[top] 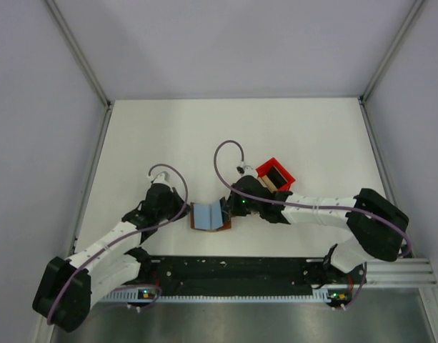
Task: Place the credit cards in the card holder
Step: Open the card holder at the center of the board.
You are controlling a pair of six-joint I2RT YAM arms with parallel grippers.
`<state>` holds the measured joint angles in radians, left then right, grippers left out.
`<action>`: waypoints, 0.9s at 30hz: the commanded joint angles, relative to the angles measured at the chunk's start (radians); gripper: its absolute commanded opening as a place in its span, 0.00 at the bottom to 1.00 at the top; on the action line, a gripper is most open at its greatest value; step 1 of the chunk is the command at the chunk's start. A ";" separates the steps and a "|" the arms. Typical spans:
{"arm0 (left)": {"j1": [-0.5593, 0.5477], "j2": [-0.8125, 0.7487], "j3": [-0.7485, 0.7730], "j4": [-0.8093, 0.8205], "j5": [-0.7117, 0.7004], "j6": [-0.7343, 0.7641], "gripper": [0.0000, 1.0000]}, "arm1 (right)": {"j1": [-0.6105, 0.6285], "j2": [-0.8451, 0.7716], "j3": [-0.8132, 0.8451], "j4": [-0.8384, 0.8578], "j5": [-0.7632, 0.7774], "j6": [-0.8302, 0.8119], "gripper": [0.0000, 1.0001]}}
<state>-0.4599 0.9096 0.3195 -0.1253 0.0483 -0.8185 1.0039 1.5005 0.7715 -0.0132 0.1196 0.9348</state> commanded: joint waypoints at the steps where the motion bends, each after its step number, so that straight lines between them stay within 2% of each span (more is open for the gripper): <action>1: -0.002 0.032 -0.028 0.098 0.008 -0.019 0.00 | -0.007 -0.002 0.011 0.174 -0.103 -0.022 0.00; 4: -0.003 0.031 -0.033 0.105 0.002 -0.022 0.00 | -0.005 0.023 0.037 0.136 -0.098 -0.027 0.00; 12: -0.003 0.049 -0.043 0.111 -0.016 -0.021 0.00 | -0.007 0.061 0.032 0.165 -0.112 -0.051 0.00; 21: -0.002 0.049 -0.031 0.110 -0.004 -0.013 0.00 | -0.005 -0.057 0.058 0.078 0.009 -0.116 0.00; 27: -0.002 0.031 -0.022 0.116 0.039 -0.016 0.00 | 0.042 -0.037 0.141 0.024 0.061 -0.163 0.00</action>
<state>-0.4599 0.9638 0.2878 -0.0513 0.0616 -0.8387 1.0126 1.4830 0.8326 0.0147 0.1116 0.8234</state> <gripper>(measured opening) 0.010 0.006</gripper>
